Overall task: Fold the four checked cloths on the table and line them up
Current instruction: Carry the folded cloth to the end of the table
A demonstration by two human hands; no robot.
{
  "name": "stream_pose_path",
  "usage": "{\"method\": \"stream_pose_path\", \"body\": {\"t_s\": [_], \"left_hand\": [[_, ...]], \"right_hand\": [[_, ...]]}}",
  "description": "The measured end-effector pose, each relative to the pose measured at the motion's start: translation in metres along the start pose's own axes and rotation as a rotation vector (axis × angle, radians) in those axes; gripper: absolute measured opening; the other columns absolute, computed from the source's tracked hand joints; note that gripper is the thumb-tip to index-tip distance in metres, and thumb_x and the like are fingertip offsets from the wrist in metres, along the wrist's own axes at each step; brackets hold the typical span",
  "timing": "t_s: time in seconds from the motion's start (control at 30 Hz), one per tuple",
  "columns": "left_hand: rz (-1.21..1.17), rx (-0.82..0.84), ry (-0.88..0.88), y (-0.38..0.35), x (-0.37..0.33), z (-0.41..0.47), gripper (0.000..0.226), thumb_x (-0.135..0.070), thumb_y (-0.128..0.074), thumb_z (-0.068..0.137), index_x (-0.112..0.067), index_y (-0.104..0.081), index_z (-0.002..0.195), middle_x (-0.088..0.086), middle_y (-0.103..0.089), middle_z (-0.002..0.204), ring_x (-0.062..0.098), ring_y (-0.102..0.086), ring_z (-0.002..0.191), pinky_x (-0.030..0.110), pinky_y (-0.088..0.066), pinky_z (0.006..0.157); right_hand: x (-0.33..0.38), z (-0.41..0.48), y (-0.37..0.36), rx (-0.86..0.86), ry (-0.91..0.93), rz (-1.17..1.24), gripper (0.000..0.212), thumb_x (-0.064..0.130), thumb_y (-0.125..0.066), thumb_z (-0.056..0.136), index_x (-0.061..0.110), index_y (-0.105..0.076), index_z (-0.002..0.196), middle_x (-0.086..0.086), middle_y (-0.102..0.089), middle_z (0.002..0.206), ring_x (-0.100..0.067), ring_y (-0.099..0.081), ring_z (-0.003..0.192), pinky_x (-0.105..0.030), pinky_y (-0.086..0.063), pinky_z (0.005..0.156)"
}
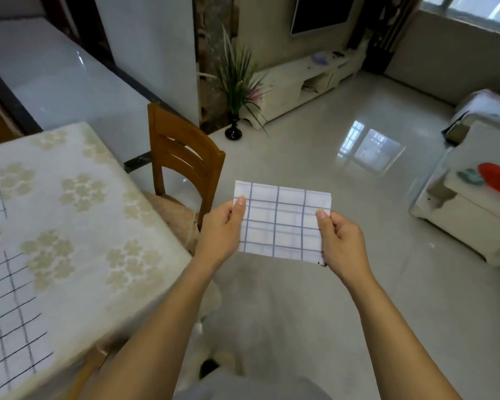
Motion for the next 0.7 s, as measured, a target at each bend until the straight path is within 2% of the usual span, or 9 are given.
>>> {"method": "stream_pose_path", "body": {"t_s": [0.1, 0.23, 0.3, 0.43, 0.5, 0.6, 0.7], "left_hand": [[-0.013, -0.074, -0.008, 0.016, -0.003, 0.032, 0.024, -0.043, -0.038, 0.108, -0.043, -0.060, 0.098, -0.021, -0.068, 0.095, -0.009, -0.065, 0.091, 0.008, -0.050, 0.071], [0.015, -0.219, 0.056, 0.052, 0.017, 0.058, 0.023, -0.043, -0.040, 0.107, -0.045, -0.060, 0.096, -0.024, -0.067, 0.094, -0.010, -0.064, 0.090, 0.012, -0.051, 0.075], [0.029, -0.309, 0.094, 0.067, 0.033, 0.065, 0.027, -0.045, -0.039, 0.107, -0.041, -0.064, 0.097, -0.022, -0.068, 0.094, -0.011, -0.064, 0.089, 0.010, -0.049, 0.075], [0.071, -0.516, 0.194, 0.099, 0.055, 0.074, 0.040, -0.045, -0.039, 0.107, -0.026, -0.070, 0.093, -0.012, -0.072, 0.090, -0.006, -0.065, 0.084, 0.010, -0.048, 0.071], [0.108, -0.618, 0.229, 0.111, 0.059, 0.076, 0.042, -0.043, -0.039, 0.108, -0.022, -0.069, 0.087, -0.009, -0.071, 0.084, -0.005, -0.064, 0.080, 0.007, -0.044, 0.065], [0.124, -0.784, 0.276, 0.120, 0.058, 0.074, 0.044, -0.041, -0.039, 0.108, -0.024, -0.060, 0.075, -0.008, -0.066, 0.072, -0.002, -0.061, 0.069, 0.010, -0.040, 0.059], [0.105, -0.922, 0.335, 0.120, 0.059, 0.067, 0.049, -0.045, -0.037, 0.109, -0.014, -0.061, 0.079, -0.001, -0.068, 0.074, 0.007, -0.063, 0.070, 0.019, -0.042, 0.060]], "right_hand": [[0.007, 0.041, -0.026, 0.028, 0.036, 0.005, 0.050, 0.040, -0.048, 0.104, -0.002, -0.050, 0.076, -0.003, -0.046, 0.058, -0.017, -0.046, 0.053, -0.038, -0.042, 0.046], [0.026, 0.087, -0.077, 0.153, 0.089, -0.004, 0.042, 0.036, -0.048, 0.104, 0.010, -0.058, 0.072, 0.007, -0.060, 0.062, -0.010, -0.056, 0.057, -0.028, -0.045, 0.052], [0.034, 0.109, -0.108, 0.250, 0.123, -0.003, 0.037, 0.036, -0.048, 0.104, 0.014, -0.066, 0.080, 0.003, -0.069, 0.074, -0.011, -0.065, 0.069, -0.024, -0.050, 0.058], [0.050, 0.150, -0.171, 0.444, 0.207, 0.020, 0.034, 0.036, -0.046, 0.105, 0.013, -0.070, 0.097, 0.000, -0.072, 0.090, -0.010, -0.068, 0.085, -0.013, -0.048, 0.063], [0.057, 0.167, -0.199, 0.549, 0.245, 0.046, 0.034, 0.037, -0.046, 0.105, 0.013, -0.070, 0.106, 0.001, -0.072, 0.096, -0.010, -0.068, 0.091, -0.014, -0.050, 0.066], [0.071, 0.189, -0.234, 0.720, 0.300, 0.075, 0.033, 0.037, -0.045, 0.105, 0.016, -0.069, 0.114, 0.010, -0.071, 0.097, -0.005, -0.067, 0.092, -0.012, -0.053, 0.064], [0.086, 0.203, -0.262, 0.866, 0.388, 0.067, 0.031, 0.037, -0.043, 0.106, 0.020, -0.068, 0.115, 0.010, -0.071, 0.100, -0.007, -0.067, 0.095, -0.021, -0.056, 0.073]]}}
Point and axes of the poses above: each hand's wrist, its own z-axis towards the middle knuckle, its own y-axis out of the back of the hand, x = y × z, the point moved 4 cm from there along z, towards the middle knuckle
